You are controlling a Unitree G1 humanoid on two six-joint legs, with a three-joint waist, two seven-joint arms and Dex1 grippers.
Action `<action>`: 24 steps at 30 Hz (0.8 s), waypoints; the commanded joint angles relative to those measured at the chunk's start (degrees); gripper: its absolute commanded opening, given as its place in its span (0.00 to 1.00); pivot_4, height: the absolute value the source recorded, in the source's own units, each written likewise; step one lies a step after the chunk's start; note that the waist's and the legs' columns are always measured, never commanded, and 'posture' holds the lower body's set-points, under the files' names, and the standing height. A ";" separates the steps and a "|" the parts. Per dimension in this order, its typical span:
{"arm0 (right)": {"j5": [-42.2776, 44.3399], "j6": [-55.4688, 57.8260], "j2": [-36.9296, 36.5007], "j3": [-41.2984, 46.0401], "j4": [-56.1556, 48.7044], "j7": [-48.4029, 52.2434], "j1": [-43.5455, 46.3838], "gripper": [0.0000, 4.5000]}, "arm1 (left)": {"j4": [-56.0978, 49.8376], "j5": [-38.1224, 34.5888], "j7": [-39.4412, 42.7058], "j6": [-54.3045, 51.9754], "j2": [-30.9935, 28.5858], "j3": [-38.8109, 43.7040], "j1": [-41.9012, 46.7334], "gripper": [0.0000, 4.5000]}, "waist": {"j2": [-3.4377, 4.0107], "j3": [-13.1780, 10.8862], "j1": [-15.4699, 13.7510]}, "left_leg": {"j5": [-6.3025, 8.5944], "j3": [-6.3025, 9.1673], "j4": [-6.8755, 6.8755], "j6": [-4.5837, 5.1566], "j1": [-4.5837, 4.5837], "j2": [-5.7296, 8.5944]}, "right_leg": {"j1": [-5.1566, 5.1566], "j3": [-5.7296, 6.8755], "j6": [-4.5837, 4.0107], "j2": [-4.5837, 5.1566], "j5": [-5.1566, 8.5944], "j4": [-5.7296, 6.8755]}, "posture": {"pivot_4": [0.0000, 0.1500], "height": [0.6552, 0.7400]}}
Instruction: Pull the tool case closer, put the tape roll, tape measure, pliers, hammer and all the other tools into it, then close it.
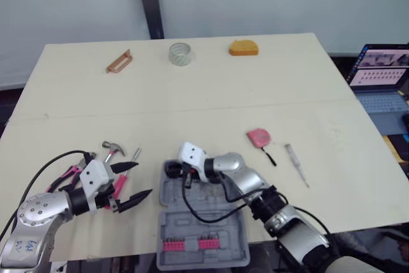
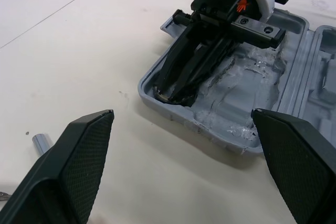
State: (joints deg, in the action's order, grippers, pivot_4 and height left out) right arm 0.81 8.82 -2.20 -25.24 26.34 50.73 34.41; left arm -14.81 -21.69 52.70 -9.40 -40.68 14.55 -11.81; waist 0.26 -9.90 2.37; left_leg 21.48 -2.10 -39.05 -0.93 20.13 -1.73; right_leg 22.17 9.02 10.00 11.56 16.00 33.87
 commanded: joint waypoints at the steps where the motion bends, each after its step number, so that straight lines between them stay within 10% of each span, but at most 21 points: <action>1: 5.31 3.27 0.16 4.08 -7.04 2.03 0.14 0.14 | -0.61 -1.80 -0.11 -2.63 -0.42 0.50 0.36 1.00 | 0.01 -0.01 0.02 | 0.00 0.00 0.00 0.00 0.02 0.00 | 0.02 0.00 0.00 0.00 0.00 0.00 | 1.00 1.00; 7: 15.16 13.30 -3.11 12.79 -18.20 2.76 1.32 0.14 | -1.68 -2.89 -0.46 -5.13 -1.09 2.43 1.44 1.00 | 0.02 -0.02 -0.35 | 0.00 0.00 0.00 0.00 0.08 0.00 | 0.10 0.00 0.00 0.00 0.00 0.01 | 1.00 1.00; 16: 24.90 22.86 -29.60 25.79 -30.69 12.60 -8.66 0.99 | 0.31 -5.83 -1.88 -10.05 -3.05 14.54 -2.95 1.00 | -0.02 -0.04 -0.90 | 0.06 -0.09 -0.02 0.05 0.15 0.01 | 0.08 0.00 0.00 0.01 0.00 -0.14 | 1.00 1.00; 24: 23.69 17.05 -46.18 39.01 -18.53 15.54 -19.99 0.99 | 14.94 -4.41 0.61 -5.60 -6.53 30.21 -8.99 1.00 | -0.09 -0.07 -0.78 | 0.17 -0.49 0.03 0.15 0.09 -0.03 | 0.17 -0.01 -0.03 0.05 0.01 -0.22 | 1.00 1.00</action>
State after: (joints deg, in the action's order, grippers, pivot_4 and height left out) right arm 24.02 27.92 -47.44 11.07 7.33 65.60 14.47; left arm -2.17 -26.51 52.37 -17.22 -46.43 41.85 -20.21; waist 0.18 -9.97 1.59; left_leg 21.65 -2.66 -39.04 -0.77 20.20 -1.77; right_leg 22.34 9.01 9.97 11.62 16.01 33.63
